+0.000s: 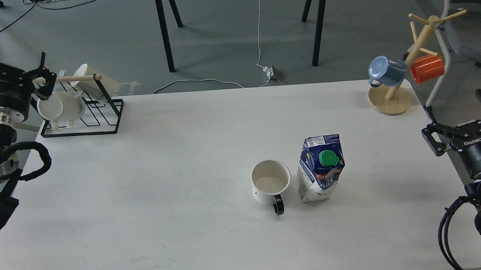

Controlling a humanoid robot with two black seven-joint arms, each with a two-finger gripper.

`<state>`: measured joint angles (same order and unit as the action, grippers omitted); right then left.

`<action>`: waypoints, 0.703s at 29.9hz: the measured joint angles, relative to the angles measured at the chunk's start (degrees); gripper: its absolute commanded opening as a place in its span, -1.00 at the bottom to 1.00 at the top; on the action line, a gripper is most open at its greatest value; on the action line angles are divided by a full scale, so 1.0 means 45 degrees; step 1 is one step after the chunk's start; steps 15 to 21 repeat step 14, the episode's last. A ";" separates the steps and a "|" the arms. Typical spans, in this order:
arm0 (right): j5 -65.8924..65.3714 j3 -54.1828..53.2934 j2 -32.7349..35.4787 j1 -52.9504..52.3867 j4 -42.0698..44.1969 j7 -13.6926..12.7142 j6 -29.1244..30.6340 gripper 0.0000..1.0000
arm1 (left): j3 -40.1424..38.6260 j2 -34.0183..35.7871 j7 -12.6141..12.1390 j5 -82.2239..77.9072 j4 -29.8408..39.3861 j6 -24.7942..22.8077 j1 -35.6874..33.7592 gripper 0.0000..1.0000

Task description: Place cup and milk with both arms

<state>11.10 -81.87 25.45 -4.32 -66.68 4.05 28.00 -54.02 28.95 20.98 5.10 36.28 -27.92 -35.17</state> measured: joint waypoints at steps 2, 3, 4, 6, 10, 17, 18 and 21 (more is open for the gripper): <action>-0.0004 0.0376 0.0081 -0.1633 0.0939 -0.0042 0.0000 0.98 | -0.0041 -0.0004 0.0003 0.0007 0.0431 -0.0003 0.0105 0.99; -0.0005 0.0587 0.0094 -0.2342 0.1353 -0.0066 0.0000 0.98 | -0.0046 -0.0004 -0.0030 0.0008 0.0613 0.0017 0.0120 0.99; -0.0005 0.0851 0.0108 -0.3152 0.1819 -0.0087 0.0000 0.98 | -0.0046 -0.0005 -0.0072 0.0009 0.0789 0.0043 0.0125 0.99; -0.0005 0.1431 0.0083 -0.4628 0.2754 -0.0119 0.0000 0.98 | -0.0047 -0.0022 -0.0148 0.0013 0.0976 0.0076 0.0132 0.99; -0.0003 0.2791 -0.0465 -0.7397 0.5218 -0.0047 0.0000 0.98 | -0.0067 -0.0072 -0.0195 0.0019 0.1066 0.0092 0.0125 0.99; 0.0010 0.3540 -0.1571 -0.9113 0.6986 0.0011 0.0000 0.98 | -0.0113 -0.0100 -0.0192 0.0019 0.1080 0.0090 0.0102 0.99; 0.0010 0.3540 -0.1571 -0.9113 0.6986 0.0011 0.0000 0.98 | -0.0113 -0.0100 -0.0192 0.0019 0.1080 0.0090 0.0102 0.99; 0.0010 0.3540 -0.1571 -0.9113 0.6986 0.0011 0.0000 0.98 | -0.0113 -0.0100 -0.0192 0.0019 0.1080 0.0090 0.0102 0.99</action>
